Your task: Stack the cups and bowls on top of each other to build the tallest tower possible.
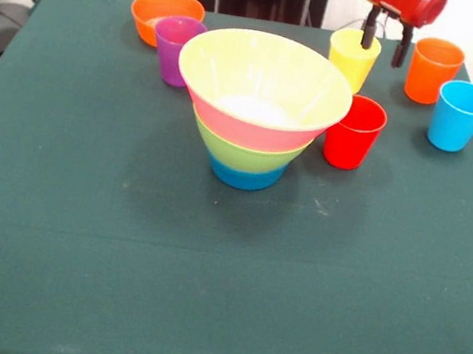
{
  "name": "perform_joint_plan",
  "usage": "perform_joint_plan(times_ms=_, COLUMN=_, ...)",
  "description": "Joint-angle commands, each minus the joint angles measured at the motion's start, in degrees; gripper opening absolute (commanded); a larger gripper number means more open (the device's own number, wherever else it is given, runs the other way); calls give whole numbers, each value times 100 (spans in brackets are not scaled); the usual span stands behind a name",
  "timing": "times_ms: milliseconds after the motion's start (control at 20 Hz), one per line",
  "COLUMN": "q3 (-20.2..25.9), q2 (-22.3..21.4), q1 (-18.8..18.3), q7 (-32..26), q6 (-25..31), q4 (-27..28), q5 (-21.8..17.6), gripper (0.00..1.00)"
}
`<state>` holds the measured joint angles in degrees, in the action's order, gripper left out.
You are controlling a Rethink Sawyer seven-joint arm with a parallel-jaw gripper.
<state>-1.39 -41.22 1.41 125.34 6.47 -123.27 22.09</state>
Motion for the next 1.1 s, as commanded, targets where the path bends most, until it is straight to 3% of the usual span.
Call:
perform_joint_plan(times_ms=50, q3=266, q2=-71, q1=28, q7=764, q6=712, q4=-190, q5=-34, gripper=100)
perform_joint_plan(times_ms=550, q3=374, q2=105, q1=-100, q7=735, q6=294, q4=-361, q5=-152, gripper=100)
perform_joint_plan(times_ms=1100, q3=463, q2=-232, q1=-222, q7=733, q6=99, q4=-916, q5=-289, gripper=100)
